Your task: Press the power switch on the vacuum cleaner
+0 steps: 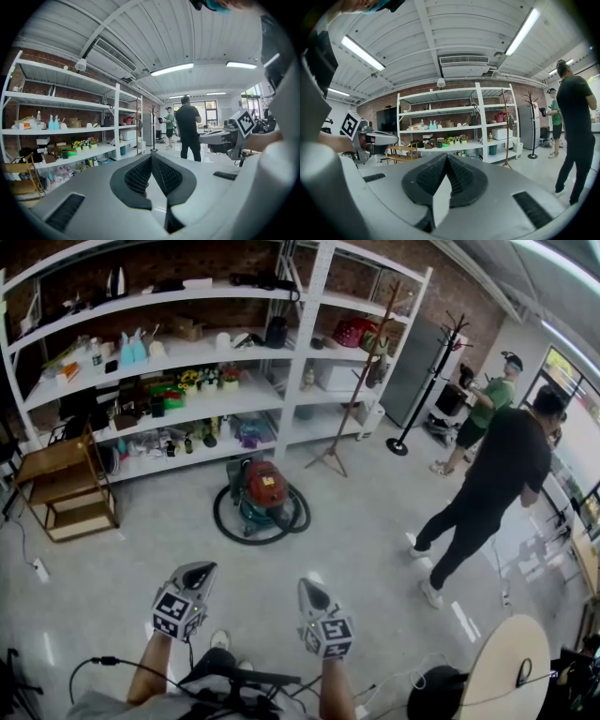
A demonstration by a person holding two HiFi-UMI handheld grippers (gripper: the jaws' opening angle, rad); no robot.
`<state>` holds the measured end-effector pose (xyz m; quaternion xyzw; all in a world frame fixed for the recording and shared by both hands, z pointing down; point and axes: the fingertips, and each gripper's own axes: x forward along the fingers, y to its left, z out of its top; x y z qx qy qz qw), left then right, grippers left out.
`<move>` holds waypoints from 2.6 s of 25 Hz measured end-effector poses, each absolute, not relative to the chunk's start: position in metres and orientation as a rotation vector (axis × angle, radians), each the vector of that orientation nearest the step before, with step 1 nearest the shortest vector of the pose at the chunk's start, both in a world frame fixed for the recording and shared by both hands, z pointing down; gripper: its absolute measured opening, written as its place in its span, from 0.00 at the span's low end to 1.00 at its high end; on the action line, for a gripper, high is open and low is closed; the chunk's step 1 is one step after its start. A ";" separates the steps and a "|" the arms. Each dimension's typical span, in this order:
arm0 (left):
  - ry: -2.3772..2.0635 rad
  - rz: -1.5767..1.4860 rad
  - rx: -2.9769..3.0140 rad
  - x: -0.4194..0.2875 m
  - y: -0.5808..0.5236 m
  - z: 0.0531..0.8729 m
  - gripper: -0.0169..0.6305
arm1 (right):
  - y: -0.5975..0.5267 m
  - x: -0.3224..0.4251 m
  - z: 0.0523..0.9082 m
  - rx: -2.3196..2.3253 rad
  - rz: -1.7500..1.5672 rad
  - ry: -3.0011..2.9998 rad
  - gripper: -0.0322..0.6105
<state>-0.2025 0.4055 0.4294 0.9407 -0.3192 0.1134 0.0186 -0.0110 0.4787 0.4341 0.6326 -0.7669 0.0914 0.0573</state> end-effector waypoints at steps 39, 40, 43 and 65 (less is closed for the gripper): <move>-1.001 0.323 2.918 -0.211 0.171 0.411 0.01 | 0.250 -0.024 0.417 1.897 0.273 -2.326 0.07; -1.000 0.315 2.921 -0.210 0.166 0.409 0.01 | 0.245 -0.024 0.418 1.897 0.273 -2.321 0.07; -0.991 0.304 2.928 -0.209 0.154 0.409 0.01 | 0.234 -0.023 0.419 1.903 0.261 -2.313 0.07; -1.011 0.315 2.917 -0.182 0.082 0.421 0.01 | 0.156 0.008 0.417 1.909 0.255 -2.335 0.07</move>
